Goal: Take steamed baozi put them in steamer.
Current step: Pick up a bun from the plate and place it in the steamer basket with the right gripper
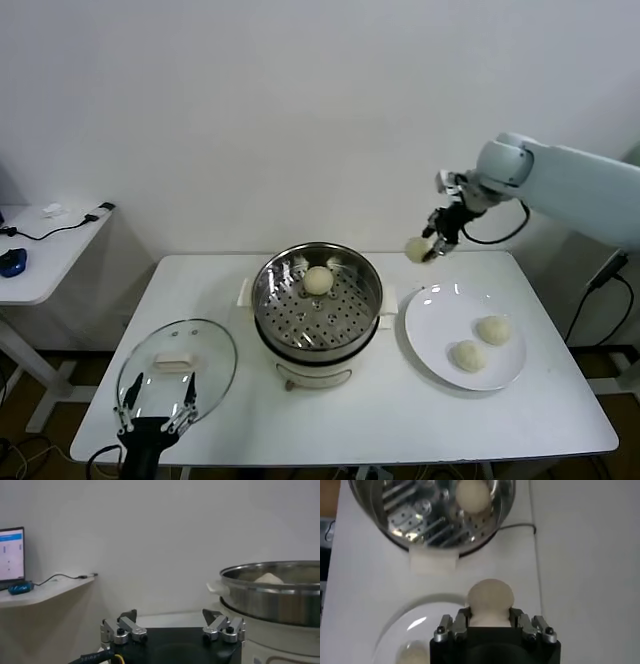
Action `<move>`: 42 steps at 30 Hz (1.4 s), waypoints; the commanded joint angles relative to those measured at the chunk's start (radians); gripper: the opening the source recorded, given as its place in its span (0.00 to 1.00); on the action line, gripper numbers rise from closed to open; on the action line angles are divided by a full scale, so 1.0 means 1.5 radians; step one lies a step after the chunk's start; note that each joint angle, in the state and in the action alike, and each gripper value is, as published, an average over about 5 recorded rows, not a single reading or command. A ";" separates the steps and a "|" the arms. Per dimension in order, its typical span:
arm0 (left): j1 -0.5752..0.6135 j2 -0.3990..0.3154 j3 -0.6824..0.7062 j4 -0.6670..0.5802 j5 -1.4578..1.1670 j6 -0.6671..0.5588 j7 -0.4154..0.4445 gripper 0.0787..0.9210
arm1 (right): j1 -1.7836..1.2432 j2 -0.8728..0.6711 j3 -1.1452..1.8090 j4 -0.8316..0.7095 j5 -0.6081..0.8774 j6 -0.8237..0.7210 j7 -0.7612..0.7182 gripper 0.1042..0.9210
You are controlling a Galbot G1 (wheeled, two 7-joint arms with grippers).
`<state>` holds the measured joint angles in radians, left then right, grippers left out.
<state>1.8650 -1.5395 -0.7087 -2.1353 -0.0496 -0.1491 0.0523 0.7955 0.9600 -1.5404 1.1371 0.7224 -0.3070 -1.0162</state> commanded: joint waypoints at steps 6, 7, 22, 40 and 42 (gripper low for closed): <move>-0.011 0.016 0.007 0.000 0.004 0.008 0.002 0.88 | 0.038 0.216 -0.020 0.010 0.135 -0.059 0.063 0.53; -0.012 0.018 0.006 0.003 0.004 0.007 0.002 0.88 | 0.032 0.230 -0.020 0.009 0.140 -0.064 0.068 0.53; -0.025 0.028 0.000 0.029 0.009 -0.003 -0.002 0.88 | -0.092 0.349 -0.034 -0.038 0.149 -0.094 0.113 0.53; -0.028 0.028 0.000 0.043 0.003 -0.004 -0.003 0.88 | -0.147 0.374 -0.051 -0.069 0.135 -0.091 0.116 0.58; -0.028 0.028 0.001 0.043 0.003 -0.005 -0.003 0.88 | -0.144 0.373 -0.048 -0.071 0.136 -0.091 0.117 0.65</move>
<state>1.8248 -1.4963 -0.7082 -2.0751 -0.0461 -0.1565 0.0486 0.6038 1.4944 -1.6091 1.0414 0.9251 -0.4392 -0.8473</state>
